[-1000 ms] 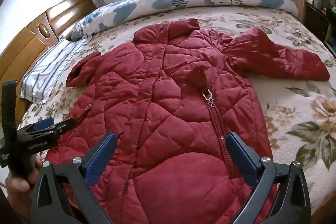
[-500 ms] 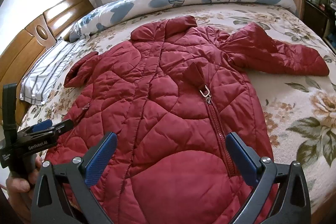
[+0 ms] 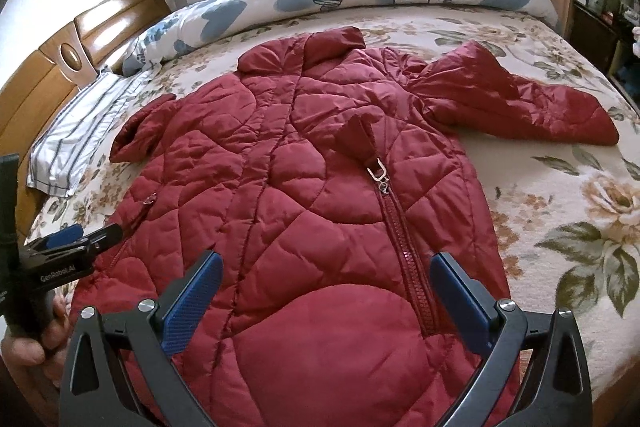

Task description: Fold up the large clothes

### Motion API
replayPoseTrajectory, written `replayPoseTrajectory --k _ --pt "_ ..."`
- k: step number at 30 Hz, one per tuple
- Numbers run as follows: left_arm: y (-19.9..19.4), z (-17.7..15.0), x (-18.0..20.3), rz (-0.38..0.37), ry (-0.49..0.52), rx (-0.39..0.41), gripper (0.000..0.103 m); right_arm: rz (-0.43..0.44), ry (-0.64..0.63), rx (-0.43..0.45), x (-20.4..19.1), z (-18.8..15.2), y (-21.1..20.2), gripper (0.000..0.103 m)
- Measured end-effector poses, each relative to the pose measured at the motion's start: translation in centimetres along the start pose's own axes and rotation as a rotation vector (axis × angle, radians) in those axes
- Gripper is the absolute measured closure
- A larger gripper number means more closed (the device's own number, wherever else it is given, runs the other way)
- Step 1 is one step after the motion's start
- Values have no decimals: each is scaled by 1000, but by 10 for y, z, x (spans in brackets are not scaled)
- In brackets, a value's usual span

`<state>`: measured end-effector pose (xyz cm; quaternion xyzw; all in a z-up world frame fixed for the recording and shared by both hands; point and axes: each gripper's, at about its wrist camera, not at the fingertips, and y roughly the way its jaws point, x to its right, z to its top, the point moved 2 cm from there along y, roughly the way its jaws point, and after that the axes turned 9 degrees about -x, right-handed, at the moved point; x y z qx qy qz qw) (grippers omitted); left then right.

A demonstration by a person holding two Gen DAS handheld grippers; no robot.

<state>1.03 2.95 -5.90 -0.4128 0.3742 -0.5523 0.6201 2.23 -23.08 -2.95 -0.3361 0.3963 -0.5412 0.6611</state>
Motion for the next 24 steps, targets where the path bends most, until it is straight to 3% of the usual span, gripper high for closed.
replayPoseTrajectory --k 24 --pt "0 -4 0 -2 2 -3 1 -8 1 -1 4 -1 1 0"
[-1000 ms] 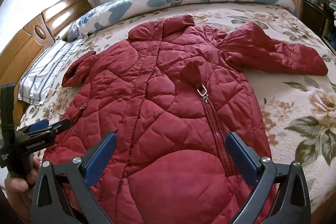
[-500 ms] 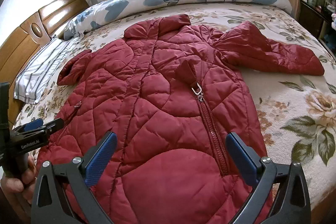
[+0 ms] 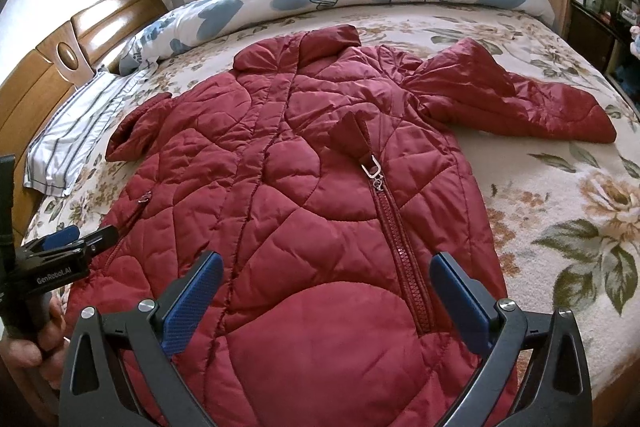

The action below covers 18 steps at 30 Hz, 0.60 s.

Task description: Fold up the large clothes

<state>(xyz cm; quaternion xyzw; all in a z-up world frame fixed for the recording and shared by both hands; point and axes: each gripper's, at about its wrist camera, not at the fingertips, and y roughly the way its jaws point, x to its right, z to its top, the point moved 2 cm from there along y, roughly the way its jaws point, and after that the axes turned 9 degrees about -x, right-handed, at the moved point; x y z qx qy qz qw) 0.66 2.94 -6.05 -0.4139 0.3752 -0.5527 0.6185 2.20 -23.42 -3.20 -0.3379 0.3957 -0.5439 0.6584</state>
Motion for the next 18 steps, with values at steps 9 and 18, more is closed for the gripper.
replayPoseTrajectory --k 9,18 --pt "1 0 1 2 1 -1 1 0 2 -2 0 -1 2 0" --pt "0 0 4 17 10 4 1 2 5 0 1 -2 2 0"
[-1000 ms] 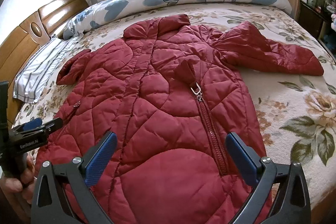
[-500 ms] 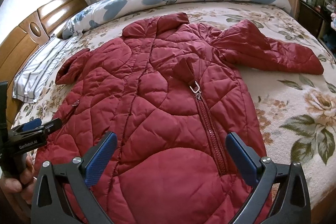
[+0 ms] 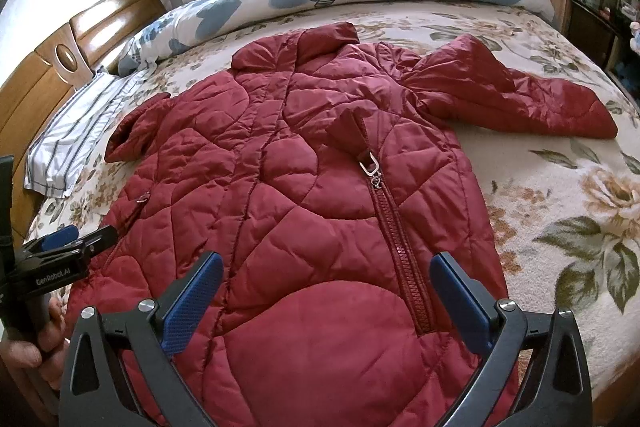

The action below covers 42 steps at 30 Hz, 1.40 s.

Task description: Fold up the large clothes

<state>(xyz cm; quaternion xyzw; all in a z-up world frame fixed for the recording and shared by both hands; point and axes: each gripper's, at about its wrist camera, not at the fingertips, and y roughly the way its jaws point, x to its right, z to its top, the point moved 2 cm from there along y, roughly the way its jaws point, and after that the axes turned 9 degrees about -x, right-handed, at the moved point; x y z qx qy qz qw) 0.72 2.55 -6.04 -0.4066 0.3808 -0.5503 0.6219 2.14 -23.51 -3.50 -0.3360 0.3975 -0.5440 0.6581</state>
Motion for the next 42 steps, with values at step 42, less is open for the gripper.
replayPoseTrajectory --k 42 --pt "20 36 9 -71 -18 -71 1 74 411 110 205 55 2 1"
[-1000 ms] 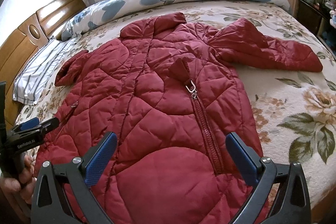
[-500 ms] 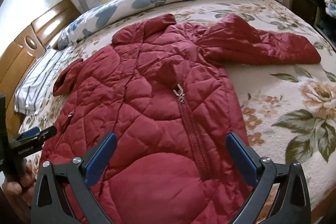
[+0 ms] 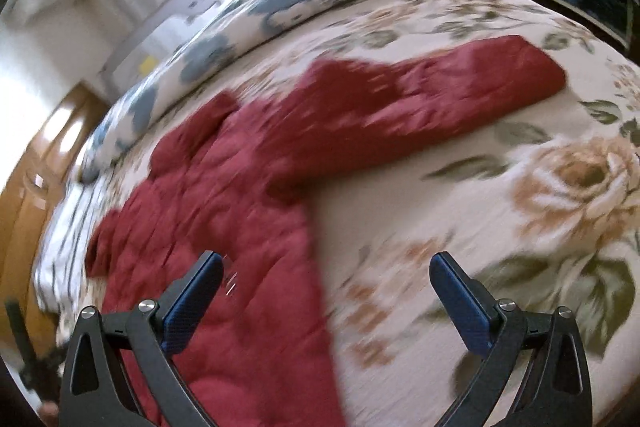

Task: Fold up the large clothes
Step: 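Grasp the jacket sleeve cuff with the right gripper and lift it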

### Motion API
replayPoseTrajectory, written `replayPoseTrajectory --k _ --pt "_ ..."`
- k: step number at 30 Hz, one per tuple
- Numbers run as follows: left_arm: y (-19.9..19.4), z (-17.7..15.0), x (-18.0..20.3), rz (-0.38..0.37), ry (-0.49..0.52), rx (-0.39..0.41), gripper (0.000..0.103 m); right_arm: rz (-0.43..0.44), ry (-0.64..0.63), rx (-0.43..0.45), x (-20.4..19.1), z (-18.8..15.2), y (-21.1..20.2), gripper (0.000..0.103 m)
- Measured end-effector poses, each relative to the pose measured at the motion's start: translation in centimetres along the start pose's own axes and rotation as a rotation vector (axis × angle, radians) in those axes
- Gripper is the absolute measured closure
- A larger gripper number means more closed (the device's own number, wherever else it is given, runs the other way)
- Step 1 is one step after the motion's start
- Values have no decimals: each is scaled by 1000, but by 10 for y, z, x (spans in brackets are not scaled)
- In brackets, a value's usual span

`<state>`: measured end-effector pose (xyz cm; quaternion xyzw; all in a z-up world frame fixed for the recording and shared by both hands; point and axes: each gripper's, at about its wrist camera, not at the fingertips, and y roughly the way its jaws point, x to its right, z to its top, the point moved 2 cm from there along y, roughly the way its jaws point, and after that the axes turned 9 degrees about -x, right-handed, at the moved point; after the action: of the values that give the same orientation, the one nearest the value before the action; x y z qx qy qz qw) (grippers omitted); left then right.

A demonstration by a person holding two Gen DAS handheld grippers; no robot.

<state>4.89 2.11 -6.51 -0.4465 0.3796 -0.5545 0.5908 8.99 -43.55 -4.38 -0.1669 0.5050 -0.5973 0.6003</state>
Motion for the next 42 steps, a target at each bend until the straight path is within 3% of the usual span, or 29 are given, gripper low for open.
replayPoseTrajectory --k 3,5,8,13,16,18,20,21,23,30,33,37,42 --pt "4 5 6 -1 13 -2 1 -17 103 42 42 29 6 6" --pt "7 8 8 3 19 -3 1 -14 188 71 73 50 12 18" --pt "12 11 10 8 21 -7 1 4 289 110 111 73 21 23" --pt "23 14 11 11 17 -32 1 13 433 132 163 101 49 30" --pt "29 15 10 20 12 -43 1 35 454 169 173 113 57 36" --pt "32 15 10 22 9 -51 1 47 442 187 175 122 59 46" --pt "33 16 10 21 9 -54 1 42 428 175 171 128 62 84" --pt "34 16 11 21 10 -53 1 52 419 180 170 128 60 85" --pt "34 16 11 19 12 -52 1 71 372 207 157 127 51 91" --pt "36 15 5 -22 -2 -75 1 160 172 224 89 121 21 95" --pt "37 14 -1 -61 -27 -93 1 199 55 211 40 117 12 96" --pt "29 15 -10 -73 -47 -50 1 302 -93 180 -33 104 6 96" --pt "22 18 -21 -128 -62 -36 1 399 -222 93 -116 86 25 97"
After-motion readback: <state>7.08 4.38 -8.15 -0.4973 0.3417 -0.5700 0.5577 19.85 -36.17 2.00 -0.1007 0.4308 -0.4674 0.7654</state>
